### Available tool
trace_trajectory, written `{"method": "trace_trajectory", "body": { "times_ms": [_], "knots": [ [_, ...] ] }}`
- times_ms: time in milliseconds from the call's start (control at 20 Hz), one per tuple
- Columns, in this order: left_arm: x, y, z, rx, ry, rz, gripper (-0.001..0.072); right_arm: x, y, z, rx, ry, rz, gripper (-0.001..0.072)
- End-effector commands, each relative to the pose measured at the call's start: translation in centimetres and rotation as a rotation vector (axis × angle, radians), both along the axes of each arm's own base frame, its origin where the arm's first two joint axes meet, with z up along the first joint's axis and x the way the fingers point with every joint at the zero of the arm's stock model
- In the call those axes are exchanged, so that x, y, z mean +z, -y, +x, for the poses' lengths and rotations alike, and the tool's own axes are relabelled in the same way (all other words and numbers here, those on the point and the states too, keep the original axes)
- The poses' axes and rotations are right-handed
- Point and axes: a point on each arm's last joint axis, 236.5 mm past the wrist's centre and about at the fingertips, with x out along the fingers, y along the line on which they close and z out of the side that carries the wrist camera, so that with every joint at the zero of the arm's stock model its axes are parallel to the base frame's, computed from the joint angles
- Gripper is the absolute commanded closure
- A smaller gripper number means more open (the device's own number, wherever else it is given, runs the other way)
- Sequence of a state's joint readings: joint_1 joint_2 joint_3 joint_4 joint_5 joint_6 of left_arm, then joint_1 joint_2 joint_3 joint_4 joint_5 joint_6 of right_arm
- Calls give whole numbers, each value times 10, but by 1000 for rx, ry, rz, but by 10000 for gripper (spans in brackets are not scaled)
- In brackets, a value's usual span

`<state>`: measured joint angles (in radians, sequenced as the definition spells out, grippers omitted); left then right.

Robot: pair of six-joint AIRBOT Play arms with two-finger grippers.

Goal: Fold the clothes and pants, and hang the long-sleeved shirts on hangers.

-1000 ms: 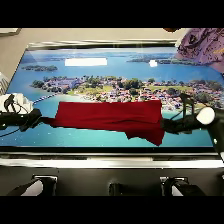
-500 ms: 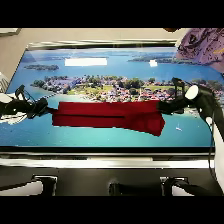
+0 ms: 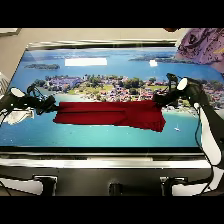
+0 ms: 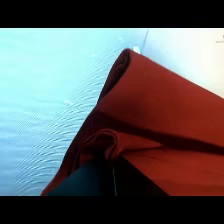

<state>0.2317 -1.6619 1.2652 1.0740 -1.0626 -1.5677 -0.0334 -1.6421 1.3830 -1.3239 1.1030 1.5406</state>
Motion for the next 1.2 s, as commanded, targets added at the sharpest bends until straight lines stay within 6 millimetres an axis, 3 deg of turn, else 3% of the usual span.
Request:
{"method": "trace_trajectory", "body": {
  "times_ms": [0, 150, 200, 250, 300, 350, 400, 450, 500, 550, 700, 800, 950, 1150],
  "knots": [
    [-11, 8, 6, -14, -8, 0, 682, -14, -1, 5, -4, -18, 7, 687],
    [-10, 10, 13, -11, 17, 10, 640, -14, -1, 7, -10, -9, 11, 686],
    [-9, 11, 14, -12, 20, 10, 500, -14, -2, 6, -20, -15, 17, 678],
    [-6, 10, 16, -13, 24, 9, 255, -13, -4, 5, -28, -23, 27, 592],
    [0, 11, 17, -7, 22, 3, 97, -11, -8, 3, -39, -31, 46, 510],
    [10, 9, 20, -12, 31, 2, 91, -5, -8, 2, -53, -41, 53, 505],
    [22, 7, 24, -16, 46, 1, 91, 5, -7, 3, -60, -40, 58, 449],
    [37, 0, 28, -17, 65, 10, 91, 21, -4, 5, -67, -33, 72, 298],
    [52, -9, 30, -11, 74, 29, 91, 35, 5, 5, -70, -39, 80, 231],
    [67, -20, 30, -4, 81, 61, 91, 45, 22, 0, -69, -58, 86, 213],
    [110, -47, 28, -2, 134, 189, 89, 50, 61, -23, -117, -116, 254, 38],
    [128, -51, 26, 0, 171, 217, 89, 50, 67, -35, -138, -114, 434, 34],
    [137, -49, 24, -2, 185, 220, 89, 23, 84, -52, -186, -126, 477, 35],
    [135, -49, 21, -6, 173, 217, 89, -3, 71, -46, -191, -116, 563, 34]
  ]
}}
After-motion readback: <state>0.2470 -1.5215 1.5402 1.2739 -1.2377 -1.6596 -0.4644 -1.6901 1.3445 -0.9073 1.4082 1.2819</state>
